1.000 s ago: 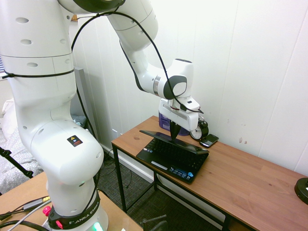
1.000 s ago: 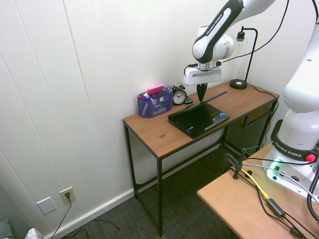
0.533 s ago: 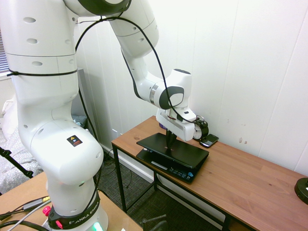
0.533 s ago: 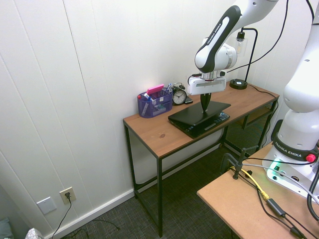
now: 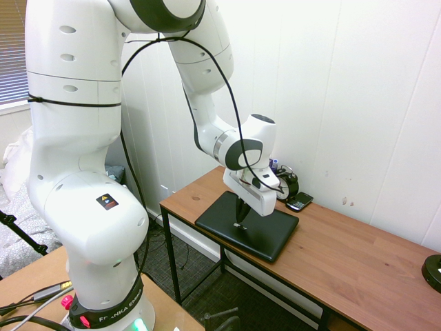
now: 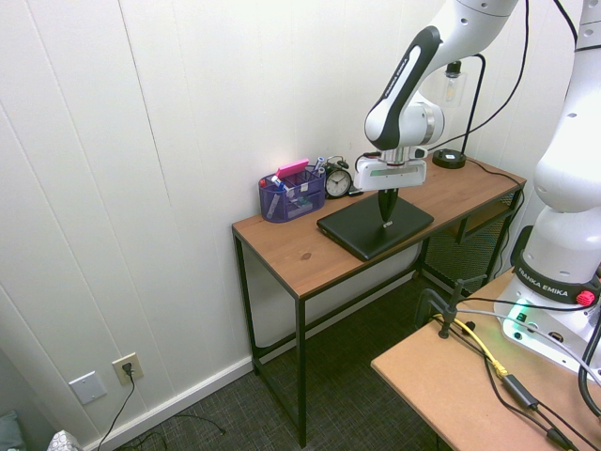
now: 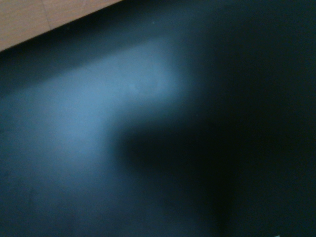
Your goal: Close the laptop lid
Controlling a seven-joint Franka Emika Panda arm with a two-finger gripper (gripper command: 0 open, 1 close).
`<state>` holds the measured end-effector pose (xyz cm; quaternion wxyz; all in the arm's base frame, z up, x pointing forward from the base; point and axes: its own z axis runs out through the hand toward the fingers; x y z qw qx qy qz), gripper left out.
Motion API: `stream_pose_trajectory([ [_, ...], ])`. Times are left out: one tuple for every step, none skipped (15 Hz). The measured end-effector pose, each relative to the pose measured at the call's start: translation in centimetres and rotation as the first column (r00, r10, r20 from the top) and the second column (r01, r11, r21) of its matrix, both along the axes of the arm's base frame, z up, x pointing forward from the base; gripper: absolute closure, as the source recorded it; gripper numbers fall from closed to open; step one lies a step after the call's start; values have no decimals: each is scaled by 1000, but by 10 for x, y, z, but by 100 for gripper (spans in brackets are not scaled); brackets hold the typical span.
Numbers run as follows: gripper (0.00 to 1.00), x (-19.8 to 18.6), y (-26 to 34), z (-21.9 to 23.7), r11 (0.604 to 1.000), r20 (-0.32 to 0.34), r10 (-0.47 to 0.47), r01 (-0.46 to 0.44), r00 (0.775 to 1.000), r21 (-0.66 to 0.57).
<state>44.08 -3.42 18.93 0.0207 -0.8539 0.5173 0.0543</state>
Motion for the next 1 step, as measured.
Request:
stream_pose_trajectory([
  [100, 1, 0, 1, 1000, 6, -1, 1, 1000, 0],
])
